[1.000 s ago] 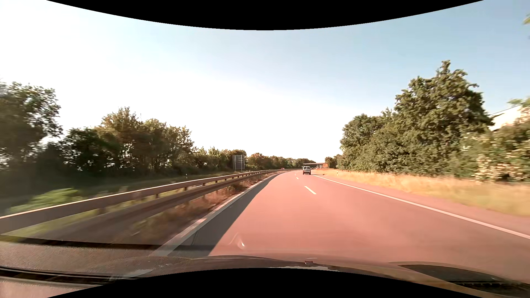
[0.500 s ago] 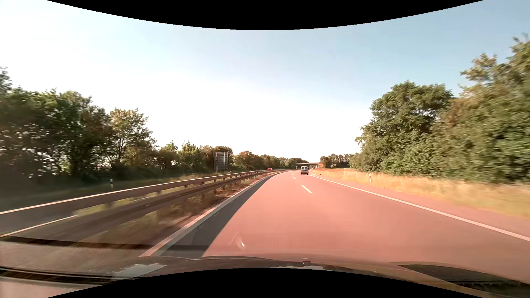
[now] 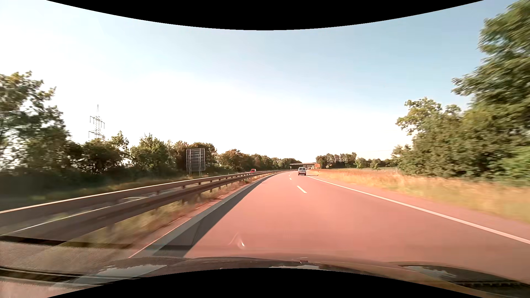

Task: Follow the waypoints while adhering to traffic rules and regulations

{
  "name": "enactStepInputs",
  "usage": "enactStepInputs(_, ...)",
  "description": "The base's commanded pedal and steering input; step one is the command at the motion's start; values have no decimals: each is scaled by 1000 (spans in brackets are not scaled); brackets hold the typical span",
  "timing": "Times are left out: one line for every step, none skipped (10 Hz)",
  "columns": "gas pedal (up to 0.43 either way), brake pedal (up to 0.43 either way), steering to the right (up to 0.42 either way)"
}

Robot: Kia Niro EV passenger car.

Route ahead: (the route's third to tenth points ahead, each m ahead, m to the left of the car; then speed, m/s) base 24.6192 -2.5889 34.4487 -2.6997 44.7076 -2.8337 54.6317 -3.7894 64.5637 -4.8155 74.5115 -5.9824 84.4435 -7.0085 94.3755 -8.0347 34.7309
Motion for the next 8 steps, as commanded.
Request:
enactStepInputs(228,6,15)
enactStepInputs(228,6,16)
enactStepInputs(240,6,15)
enactStepInputs(240,6,15)
enactStepInputs(240,6,15)
enactStepInputs(248,6,15)
enactStepInputs(280,6,15)
enactStepInputs(287,6,15)
